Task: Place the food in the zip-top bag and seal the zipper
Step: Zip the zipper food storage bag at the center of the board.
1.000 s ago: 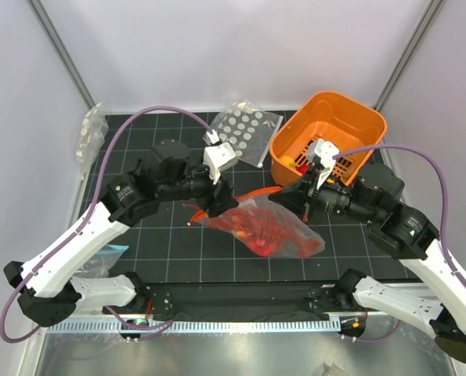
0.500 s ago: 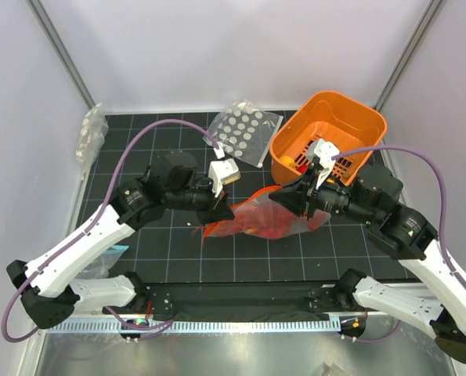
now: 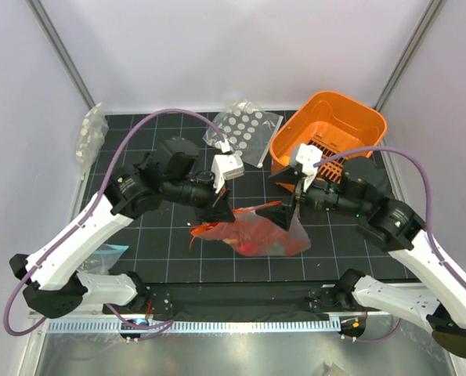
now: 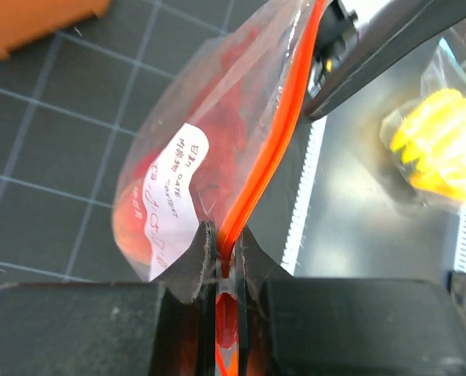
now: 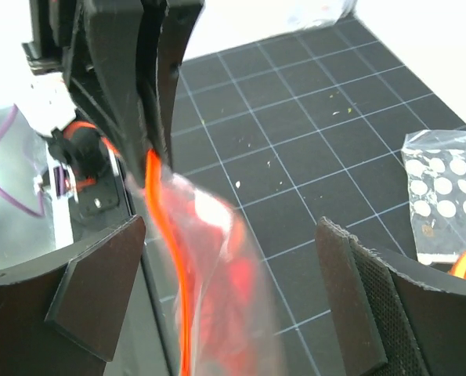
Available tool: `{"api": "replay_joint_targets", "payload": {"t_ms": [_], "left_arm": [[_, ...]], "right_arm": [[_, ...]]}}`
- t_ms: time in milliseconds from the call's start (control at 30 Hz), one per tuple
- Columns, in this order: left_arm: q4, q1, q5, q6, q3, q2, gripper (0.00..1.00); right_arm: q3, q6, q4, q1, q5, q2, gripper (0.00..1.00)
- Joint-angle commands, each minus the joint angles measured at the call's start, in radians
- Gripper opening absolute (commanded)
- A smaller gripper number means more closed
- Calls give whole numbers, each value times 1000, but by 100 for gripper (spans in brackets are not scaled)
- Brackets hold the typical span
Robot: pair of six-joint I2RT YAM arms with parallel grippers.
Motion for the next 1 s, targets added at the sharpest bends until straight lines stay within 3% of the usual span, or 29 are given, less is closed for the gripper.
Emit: {"api": "replay_joint_targets", "payload": {"t_ms": [0,167,300,400,533,600,800,967], "left_arm": [[-38,-17,47,7,13,13,0],[-61,-37,33,7,23,43,0],[-71,-39,1,13,42,53,0],[-75,-39,-13,13,43,47,0],[-84,-39,-36,19,48,47,0],[-90,-39,-45,42,62,53,0],[-121,-51,-94,53,42,67,0],[-121,-51,-136,57,2,57,0]], "right_arm": [[32,-108,16,1,-79,42,96],[95,-168,-62,1,-260,134,85],[137,-185,-154,2,-296,194,80],[69,-152,-73,2,-299,157,78],[25,-113,-28,4,-320,136,68],[34,-122,-67,4,-316,142,68],[61,-164,-97,4,-245,96,85],[121,-183,-186,4,-216,101,87]]}}
